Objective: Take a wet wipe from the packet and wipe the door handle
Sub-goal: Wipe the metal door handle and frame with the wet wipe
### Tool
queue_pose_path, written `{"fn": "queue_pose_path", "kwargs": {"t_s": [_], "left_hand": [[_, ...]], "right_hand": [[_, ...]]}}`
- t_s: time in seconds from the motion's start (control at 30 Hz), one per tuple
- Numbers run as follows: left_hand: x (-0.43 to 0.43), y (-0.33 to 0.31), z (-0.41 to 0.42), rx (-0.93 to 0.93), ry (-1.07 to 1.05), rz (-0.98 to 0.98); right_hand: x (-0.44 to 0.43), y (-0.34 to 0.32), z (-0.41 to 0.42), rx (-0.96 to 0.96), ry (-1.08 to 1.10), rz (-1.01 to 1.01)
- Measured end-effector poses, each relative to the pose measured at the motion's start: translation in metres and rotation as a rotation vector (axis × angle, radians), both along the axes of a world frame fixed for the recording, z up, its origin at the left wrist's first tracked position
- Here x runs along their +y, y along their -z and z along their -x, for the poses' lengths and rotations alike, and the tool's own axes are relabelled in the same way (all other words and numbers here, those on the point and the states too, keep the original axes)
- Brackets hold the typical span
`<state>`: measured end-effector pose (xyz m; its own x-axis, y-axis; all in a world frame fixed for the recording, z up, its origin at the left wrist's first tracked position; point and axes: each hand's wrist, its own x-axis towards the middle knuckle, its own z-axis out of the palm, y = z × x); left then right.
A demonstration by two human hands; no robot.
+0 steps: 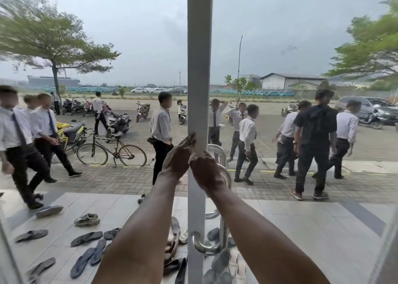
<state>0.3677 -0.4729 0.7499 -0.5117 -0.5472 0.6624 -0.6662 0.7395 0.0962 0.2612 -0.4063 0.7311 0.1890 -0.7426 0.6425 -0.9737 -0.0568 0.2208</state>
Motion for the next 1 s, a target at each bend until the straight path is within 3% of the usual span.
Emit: {"fn": "queue_pose_path", "kwargs": {"t_s": [0.43,0.87,1.0], "left_hand": [[0.003,0.004,0.005,0.115,0.004,-0.128],[0.009,0.007,0.005,0.154,-0.001,-0.133],[0.009,0.006,0.005,0.132,0.006,-0.140]], "right_hand": [[-0.012,-0.003,0.001,-0.013,0.030,-0.053],[0.010,0.012,0.031,0.124,-0.052,0.075],[0.002,0.004,0.015,0.058,-0.004,0.093]]}}
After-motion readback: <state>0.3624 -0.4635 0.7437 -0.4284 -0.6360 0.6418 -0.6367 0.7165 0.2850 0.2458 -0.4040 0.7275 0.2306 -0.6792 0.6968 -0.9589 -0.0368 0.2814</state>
